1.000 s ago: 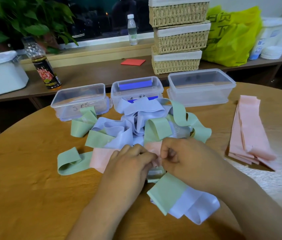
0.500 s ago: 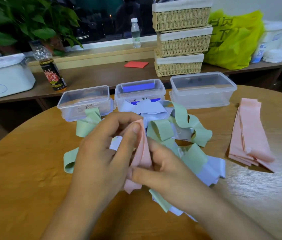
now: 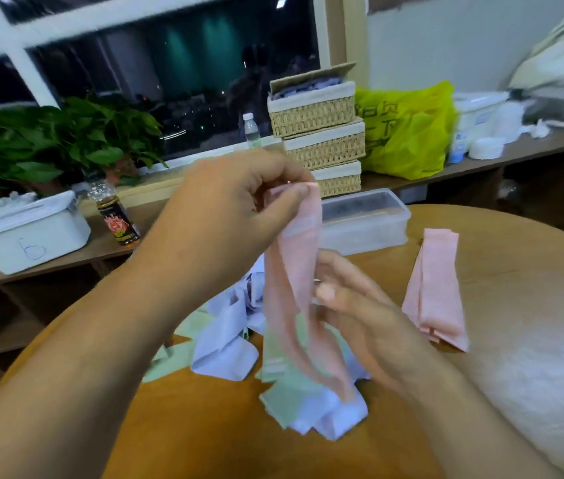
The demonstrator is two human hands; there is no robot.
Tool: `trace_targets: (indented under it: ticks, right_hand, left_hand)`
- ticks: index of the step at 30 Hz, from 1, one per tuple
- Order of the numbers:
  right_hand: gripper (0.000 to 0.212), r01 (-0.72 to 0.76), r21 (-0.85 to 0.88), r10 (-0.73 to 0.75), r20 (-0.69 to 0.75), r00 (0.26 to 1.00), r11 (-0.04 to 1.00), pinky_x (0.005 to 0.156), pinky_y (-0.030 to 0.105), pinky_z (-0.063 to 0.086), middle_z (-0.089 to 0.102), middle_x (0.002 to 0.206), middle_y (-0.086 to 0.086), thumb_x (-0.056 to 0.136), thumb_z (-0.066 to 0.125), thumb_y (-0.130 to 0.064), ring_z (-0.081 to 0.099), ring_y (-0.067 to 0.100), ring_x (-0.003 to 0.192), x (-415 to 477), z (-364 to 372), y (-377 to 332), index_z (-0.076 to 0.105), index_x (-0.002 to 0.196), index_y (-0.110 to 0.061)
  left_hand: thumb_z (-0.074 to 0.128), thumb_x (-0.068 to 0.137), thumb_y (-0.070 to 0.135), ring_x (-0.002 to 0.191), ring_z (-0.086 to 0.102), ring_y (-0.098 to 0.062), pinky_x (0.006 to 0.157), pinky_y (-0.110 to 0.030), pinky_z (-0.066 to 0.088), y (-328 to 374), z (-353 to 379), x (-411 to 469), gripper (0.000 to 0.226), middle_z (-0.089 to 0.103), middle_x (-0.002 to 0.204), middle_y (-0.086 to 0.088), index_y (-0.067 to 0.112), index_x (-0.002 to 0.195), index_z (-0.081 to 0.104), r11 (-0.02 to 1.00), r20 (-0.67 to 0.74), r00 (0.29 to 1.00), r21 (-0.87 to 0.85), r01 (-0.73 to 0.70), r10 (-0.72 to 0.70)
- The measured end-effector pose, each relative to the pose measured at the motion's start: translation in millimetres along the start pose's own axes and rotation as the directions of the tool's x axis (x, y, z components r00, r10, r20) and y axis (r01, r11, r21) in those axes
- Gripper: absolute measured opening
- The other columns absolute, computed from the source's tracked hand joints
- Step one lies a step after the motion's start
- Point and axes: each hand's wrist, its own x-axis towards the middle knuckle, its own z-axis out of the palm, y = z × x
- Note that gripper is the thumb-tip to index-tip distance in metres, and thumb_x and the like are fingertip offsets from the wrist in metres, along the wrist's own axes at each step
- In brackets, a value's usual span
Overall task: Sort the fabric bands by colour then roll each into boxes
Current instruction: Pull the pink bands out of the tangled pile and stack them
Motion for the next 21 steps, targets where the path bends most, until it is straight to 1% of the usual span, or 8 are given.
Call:
trace_targets:
  ticks: [2, 6, 8, 10, 13, 14, 18, 21]
  right_hand:
    - [0.042, 0.027, -0.087, -0.027, 0.004, 1.0, 0.996, 0.101, 0.043, 0.049, 0.071, 0.133, 0.005, 0.093, 0.065, -0.02, 0.066, 0.026, 0.122, -9, -22, -16, 0.067, 0.136, -0.022]
    - [0.041, -0.004, -0.191, 0.002, -0.01, 1.0, 0.982, 0.1, 0.034, 0.054, 0.073, 0.13, 0.005, 0.094, 0.068, -0.023, 0.068, 0.021, 0.124, -30, -60, -28, 0.068, 0.134, -0.024]
    - [0.046, -0.018, -0.235, 0.017, -0.007, 1.0, 0.972, 0.104, 0.034, 0.052, 0.07, 0.135, 0.0, 0.095, 0.068, -0.027, 0.065, 0.018, 0.129, -45, -77, -31, 0.063, 0.141, -0.029]
    - [0.05, -0.031, -0.206, 0.022, -0.046, 0.999, 0.978, 0.097, 0.027, 0.054, 0.07, 0.135, -0.008, 0.094, 0.068, -0.031, 0.065, 0.012, 0.127, -58, -95, -35, 0.059, 0.143, -0.033]
    - [0.044, -0.104, -0.126, 0.083, -0.161, 0.983, 0.987, 0.099, 0.04, 0.055, 0.071, 0.132, -0.008, 0.096, 0.068, -0.046, 0.069, 0.018, 0.122, -73, -121, -40, 0.061, 0.14, -0.043]
    - [0.039, -0.124, -0.129, 0.098, -0.195, 0.976, 0.984, 0.099, 0.042, 0.056, 0.073, 0.13, -0.006, 0.1, 0.067, -0.043, 0.071, 0.021, 0.119, -76, -130, -39, 0.063, 0.139, -0.041]
    - [0.027, -0.207, -0.227, 0.139, -0.284, 0.949, 0.952, 0.079, 0.018, 0.057, 0.079, 0.106, -0.005, 0.106, 0.057, -0.01, 0.076, 0.007, 0.098, -85, -147, -34, 0.068, 0.129, -0.021]
    - [0.039, -0.261, -0.229, 0.194, -0.276, 0.941, 0.938, 0.073, 0.01, 0.055, 0.076, 0.102, -0.026, 0.11, 0.048, -0.006, 0.073, -0.005, 0.096, -89, -146, -31, 0.056, 0.136, -0.034]
  left_hand:
    - [0.068, 0.103, 0.029, 0.087, 0.063, 0.004, 0.07, -0.009, 0.043, 20, 0, 17, 0.013, 0.071, 0.094, 0.025, 0.034, 0.109, 0.078, 0.999, 0.012, 0.999, 0.03, -0.036, 0.036]
    - [0.066, 0.105, 0.033, 0.081, 0.064, -0.004, 0.068, -0.017, 0.047, 50, 17, 56, 0.013, 0.072, 0.088, 0.019, 0.039, 0.107, 0.077, 0.999, 0.05, 0.998, -0.022, -0.027, 0.029]
    - [0.065, 0.105, 0.033, 0.083, 0.063, 0.0, 0.07, -0.013, 0.044, 61, 32, 75, 0.014, 0.071, 0.089, 0.026, 0.038, 0.108, 0.077, 0.997, 0.088, 0.996, -0.077, -0.021, 0.028]
    - [0.063, 0.107, 0.032, 0.084, 0.062, 0.003, 0.071, -0.01, 0.041, 70, 47, 92, 0.014, 0.07, 0.09, 0.027, 0.036, 0.11, 0.077, 0.994, 0.128, 0.991, -0.099, -0.036, 0.049]
    - [0.062, 0.108, 0.033, 0.086, 0.063, 0.002, 0.075, -0.016, 0.044, 80, 68, 112, 0.014, 0.072, 0.096, 0.022, 0.035, 0.111, 0.076, 0.989, 0.178, 0.981, -0.137, -0.059, 0.083]
    - [0.062, 0.108, 0.033, 0.09, 0.064, 0.001, 0.078, -0.018, 0.046, 82, 77, 118, 0.015, 0.074, 0.1, 0.019, 0.034, 0.112, 0.076, 0.986, 0.191, 0.978, -0.158, -0.057, 0.087]
    - [0.061, 0.108, 0.033, 0.087, 0.064, -0.001, 0.077, -0.02, 0.048, 81, 118, 141, 0.017, 0.074, 0.1, 0.013, 0.032, 0.113, 0.076, 0.98, 0.21, 0.974, -0.197, -0.04, 0.082]
    - [0.059, 0.109, 0.027, 0.082, 0.059, 0.002, 0.066, -0.007, 0.04, 72, 152, 163, 0.018, 0.072, 0.102, 0.008, 0.025, 0.115, 0.076, 0.985, 0.201, 0.976, -0.168, -0.051, 0.085]
